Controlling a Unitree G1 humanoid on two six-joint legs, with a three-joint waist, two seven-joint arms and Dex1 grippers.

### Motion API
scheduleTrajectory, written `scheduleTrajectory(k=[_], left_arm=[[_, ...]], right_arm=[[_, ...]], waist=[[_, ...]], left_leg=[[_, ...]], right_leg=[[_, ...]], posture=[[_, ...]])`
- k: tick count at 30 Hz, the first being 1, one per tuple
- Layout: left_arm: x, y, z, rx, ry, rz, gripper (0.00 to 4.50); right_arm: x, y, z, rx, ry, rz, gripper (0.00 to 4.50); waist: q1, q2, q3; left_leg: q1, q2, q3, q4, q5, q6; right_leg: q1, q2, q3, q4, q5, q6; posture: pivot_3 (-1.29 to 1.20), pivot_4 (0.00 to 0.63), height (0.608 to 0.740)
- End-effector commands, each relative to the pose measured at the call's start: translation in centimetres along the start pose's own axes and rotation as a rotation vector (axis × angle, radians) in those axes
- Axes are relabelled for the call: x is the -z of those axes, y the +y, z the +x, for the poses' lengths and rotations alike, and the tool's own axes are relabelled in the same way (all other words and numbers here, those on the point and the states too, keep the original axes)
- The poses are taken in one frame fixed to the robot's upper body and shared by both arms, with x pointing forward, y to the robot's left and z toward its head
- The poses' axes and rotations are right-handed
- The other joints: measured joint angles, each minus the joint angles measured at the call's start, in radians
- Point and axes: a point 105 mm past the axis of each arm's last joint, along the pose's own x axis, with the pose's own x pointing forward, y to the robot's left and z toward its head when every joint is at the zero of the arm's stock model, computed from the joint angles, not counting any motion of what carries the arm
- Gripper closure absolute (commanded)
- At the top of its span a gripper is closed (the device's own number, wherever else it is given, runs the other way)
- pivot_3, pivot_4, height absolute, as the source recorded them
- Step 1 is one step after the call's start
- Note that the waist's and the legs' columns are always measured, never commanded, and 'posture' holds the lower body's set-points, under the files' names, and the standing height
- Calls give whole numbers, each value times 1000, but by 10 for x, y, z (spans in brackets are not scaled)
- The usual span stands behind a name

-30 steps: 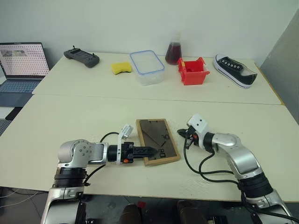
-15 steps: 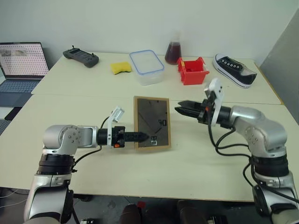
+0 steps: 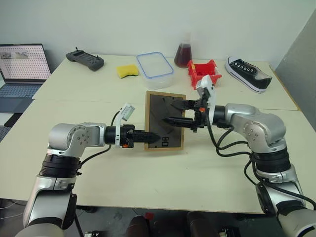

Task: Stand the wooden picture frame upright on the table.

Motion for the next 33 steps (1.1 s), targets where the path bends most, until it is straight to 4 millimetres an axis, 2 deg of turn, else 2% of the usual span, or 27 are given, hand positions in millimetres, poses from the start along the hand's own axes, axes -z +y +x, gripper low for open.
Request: scheduleTrajectory(k=[1,5,7,11,15,16,18,20,23,24,26,29,33], left_arm=[[-15,-14,-1,44,-33,81,3212],[-10,-13,-2,39,-28,75,3212],[-10,-13,-4,46,-32,65,3212],[-7,-18,-6,82,-22,43,3212],[-3,-18,-6,93,-9,8,3212],[-2,-19,-7,108,-9,-20,3212],[-2,-25,-10,161,3,-145,3212],[-6,-29,-12,203,0,-250,3212],[-14,-34,-14,267,-10,-342,3212],[-15,-36,-13,289,-7,-357,3212],[-13,-41,-11,317,14,-366,3212],[-9,-49,-6,359,41,-369,3212],[-4,-58,1,395,67,-371,3212]], right_arm=[[-13,21,12,-82,-36,-61,76],[-16,49,0,-239,-66,7,76],[-14,53,-12,-259,-58,36,76],[-10,42,-34,-199,-35,62,76],[-8,25,-47,-85,-27,29,76],[-7,16,-54,-24,-22,-32,76],[9,6,-77,74,66,-294,76],[20,-5,-89,155,116,-528,76],[31,-25,-103,274,196,-1031,76],[33,-26,-104,266,199,-1213,76],[30,-24,-103,259,139,-1438,76],[22,-21,-89,249,6,-1630,76],[17,-15,-67,211,-125,-1735,76]], waist=[[0,0,0],[2,0,0],[6,0,0],[4,0,0],[3,0,0],[2,0,0],[5,0,0],[9,-1,1],[3,-2,1],[1,-2,1],[-8,-2,1],[-25,-2,1],[-32,-1,1]], left_leg=[[0,0,0,0,0,0],[0,0,0,0,0,0],[-1,0,0,0,0,0],[-1,0,-1,1,0,0],[-1,0,-1,0,0,0],[-1,0,-1,0,0,0],[-1,0,-1,0,0,0],[-3,-1,-1,0,0,1],[-3,-1,-1,2,0,1],[-3,-1,-1,3,0,1],[-2,-1,0,2,0,1],[0,0,1,1,0,0],[2,0,1,0,2,-4]], right_leg=[[0,0,0,0,0,0],[0,0,0,0,0,0],[0,0,-1,0,0,0],[0,-1,-1,0,0,0],[0,0,-1,0,0,0],[0,0,-1,0,0,0],[0,0,-1,-1,0,0],[0,0,-2,-3,0,1],[-1,0,-1,-2,0,1],[-1,0,-2,-1,0,1],[0,0,0,-1,0,1],[0,0,1,0,0,1],[0,0,2,2,0,0]], posture=[[0,150,740],[0,150,740],[0,150,740],[0,150,740],[0,150,740],[0,150,740],[0,150,740],[0,150,740],[0,150,740],[0,150,740],[0,150,740],[0,150,740],[0,150,740]])
